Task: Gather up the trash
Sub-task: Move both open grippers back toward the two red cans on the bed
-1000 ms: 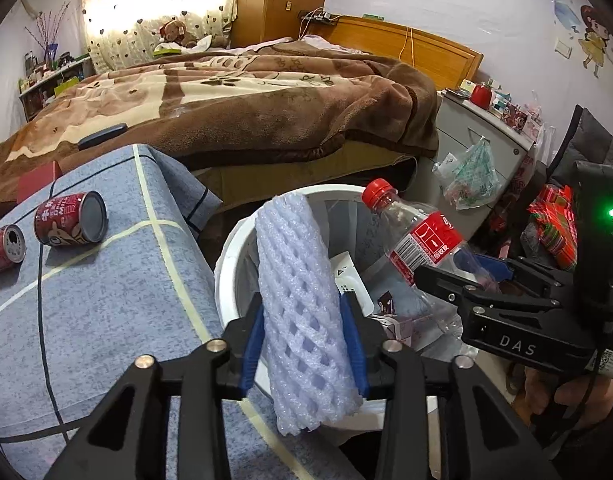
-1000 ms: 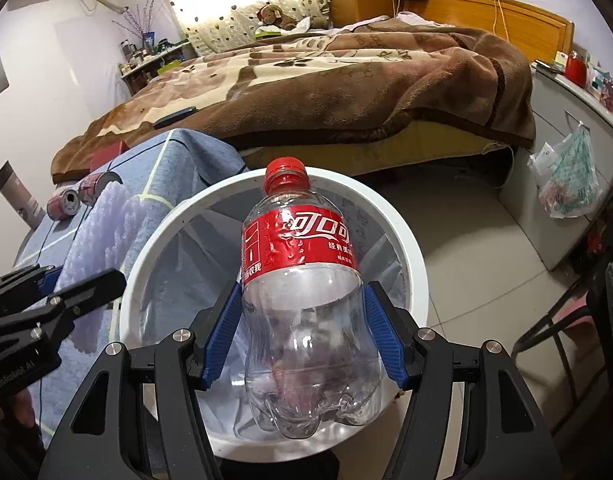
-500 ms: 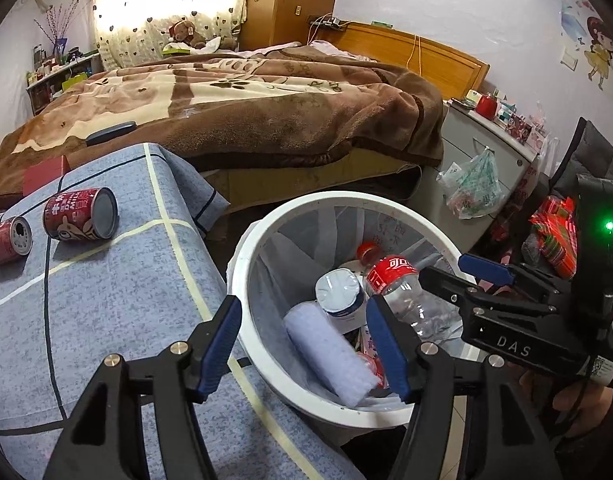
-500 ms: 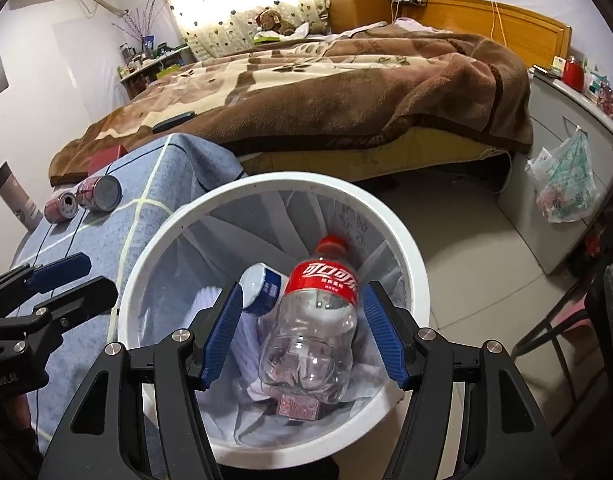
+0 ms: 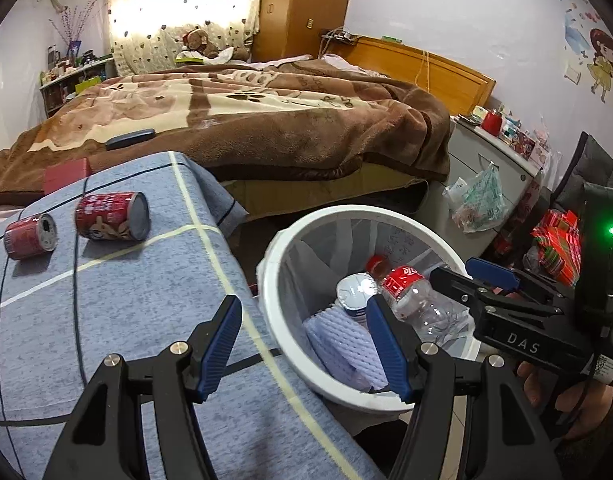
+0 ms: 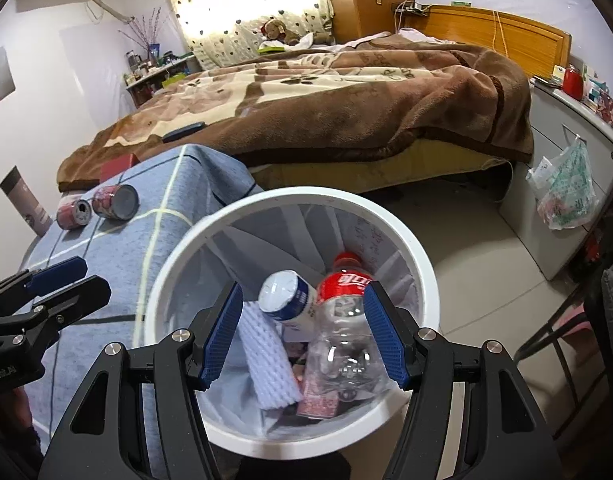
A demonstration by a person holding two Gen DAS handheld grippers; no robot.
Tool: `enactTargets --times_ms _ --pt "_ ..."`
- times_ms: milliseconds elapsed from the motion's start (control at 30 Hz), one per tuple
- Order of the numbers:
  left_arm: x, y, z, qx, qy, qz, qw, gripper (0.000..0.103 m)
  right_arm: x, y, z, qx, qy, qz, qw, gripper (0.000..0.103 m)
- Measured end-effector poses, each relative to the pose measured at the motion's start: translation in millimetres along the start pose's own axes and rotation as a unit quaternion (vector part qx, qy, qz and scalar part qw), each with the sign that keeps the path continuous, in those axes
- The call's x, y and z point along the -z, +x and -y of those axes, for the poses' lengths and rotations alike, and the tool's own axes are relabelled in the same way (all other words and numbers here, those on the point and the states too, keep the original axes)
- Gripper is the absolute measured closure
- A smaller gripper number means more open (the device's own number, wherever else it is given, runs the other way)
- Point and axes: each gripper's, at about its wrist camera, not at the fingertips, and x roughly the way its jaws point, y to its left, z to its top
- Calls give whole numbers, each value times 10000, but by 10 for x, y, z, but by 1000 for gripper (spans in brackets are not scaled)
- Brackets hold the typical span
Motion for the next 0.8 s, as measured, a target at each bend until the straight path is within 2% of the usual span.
enactTargets --times_ms 333,800 --pt "35 -240 -357 -268 -213 221 9992 36 -50 -38 -277 -234 -210 190 9993 39" --pt "99 -551 -1190 -866 -792 436 9921 36 -146 71 -818 -656 -663 236 9954 39"
